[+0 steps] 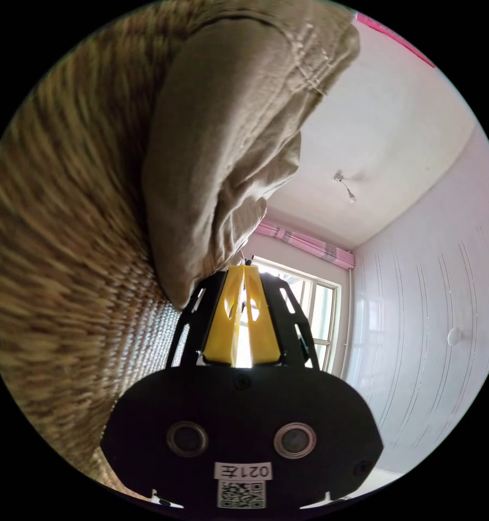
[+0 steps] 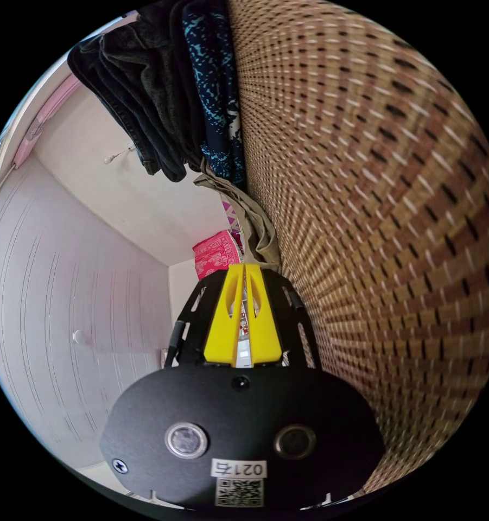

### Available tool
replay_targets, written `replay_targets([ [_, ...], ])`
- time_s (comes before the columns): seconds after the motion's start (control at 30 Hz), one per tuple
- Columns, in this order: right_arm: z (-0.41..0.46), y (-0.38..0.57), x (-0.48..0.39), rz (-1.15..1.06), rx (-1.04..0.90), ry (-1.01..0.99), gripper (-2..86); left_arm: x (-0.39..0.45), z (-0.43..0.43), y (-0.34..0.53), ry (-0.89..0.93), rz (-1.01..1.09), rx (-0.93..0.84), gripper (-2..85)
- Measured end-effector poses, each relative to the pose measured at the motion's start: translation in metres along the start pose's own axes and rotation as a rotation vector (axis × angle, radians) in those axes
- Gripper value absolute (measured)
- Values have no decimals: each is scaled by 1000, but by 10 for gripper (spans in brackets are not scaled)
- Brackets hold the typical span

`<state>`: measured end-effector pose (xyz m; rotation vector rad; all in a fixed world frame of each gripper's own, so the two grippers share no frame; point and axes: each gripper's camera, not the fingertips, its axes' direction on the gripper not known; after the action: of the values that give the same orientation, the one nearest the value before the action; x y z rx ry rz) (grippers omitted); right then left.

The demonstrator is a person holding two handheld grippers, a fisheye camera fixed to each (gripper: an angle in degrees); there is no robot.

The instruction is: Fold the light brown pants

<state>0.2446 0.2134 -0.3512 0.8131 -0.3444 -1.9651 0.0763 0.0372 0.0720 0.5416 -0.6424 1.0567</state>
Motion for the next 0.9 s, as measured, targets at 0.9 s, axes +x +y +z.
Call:
replay_targets([
  [0.9, -7, -10, -3, 8, 63, -12, -9, 6, 0, -25, -1, 2, -1, -10],
])
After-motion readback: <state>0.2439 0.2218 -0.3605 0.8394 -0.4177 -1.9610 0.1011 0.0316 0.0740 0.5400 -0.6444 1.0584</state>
